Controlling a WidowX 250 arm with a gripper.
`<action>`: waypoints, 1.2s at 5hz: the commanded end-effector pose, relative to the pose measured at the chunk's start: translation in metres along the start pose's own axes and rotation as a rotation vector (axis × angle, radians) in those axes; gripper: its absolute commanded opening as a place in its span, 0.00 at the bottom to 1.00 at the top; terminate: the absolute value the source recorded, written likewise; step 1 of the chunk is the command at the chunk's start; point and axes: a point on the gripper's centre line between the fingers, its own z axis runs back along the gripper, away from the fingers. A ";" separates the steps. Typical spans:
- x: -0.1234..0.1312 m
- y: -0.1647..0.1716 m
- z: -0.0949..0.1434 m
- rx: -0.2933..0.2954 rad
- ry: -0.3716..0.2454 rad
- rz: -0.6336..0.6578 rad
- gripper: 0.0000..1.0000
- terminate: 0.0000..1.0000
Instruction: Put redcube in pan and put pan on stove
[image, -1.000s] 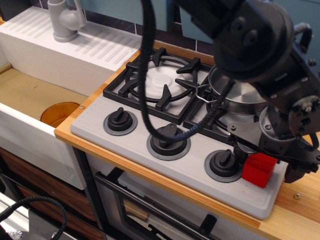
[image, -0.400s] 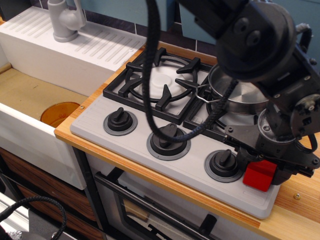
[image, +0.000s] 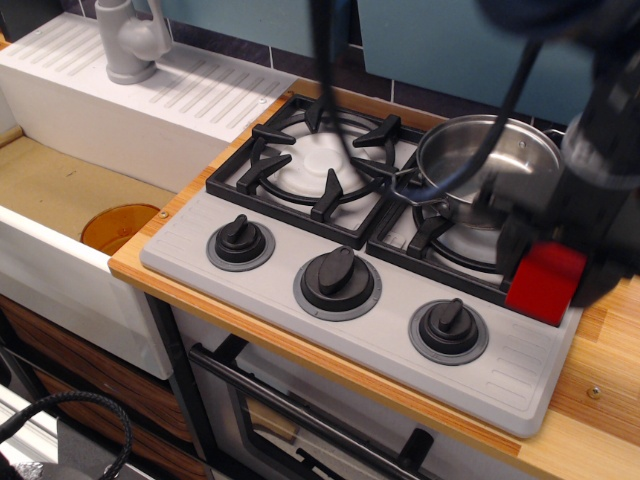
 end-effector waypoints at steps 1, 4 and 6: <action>0.084 0.022 0.041 -0.041 -0.065 -0.079 0.00 0.00; 0.131 0.045 0.014 -0.065 -0.076 -0.147 0.00 0.00; 0.117 0.034 0.012 -0.059 -0.078 -0.104 0.00 0.00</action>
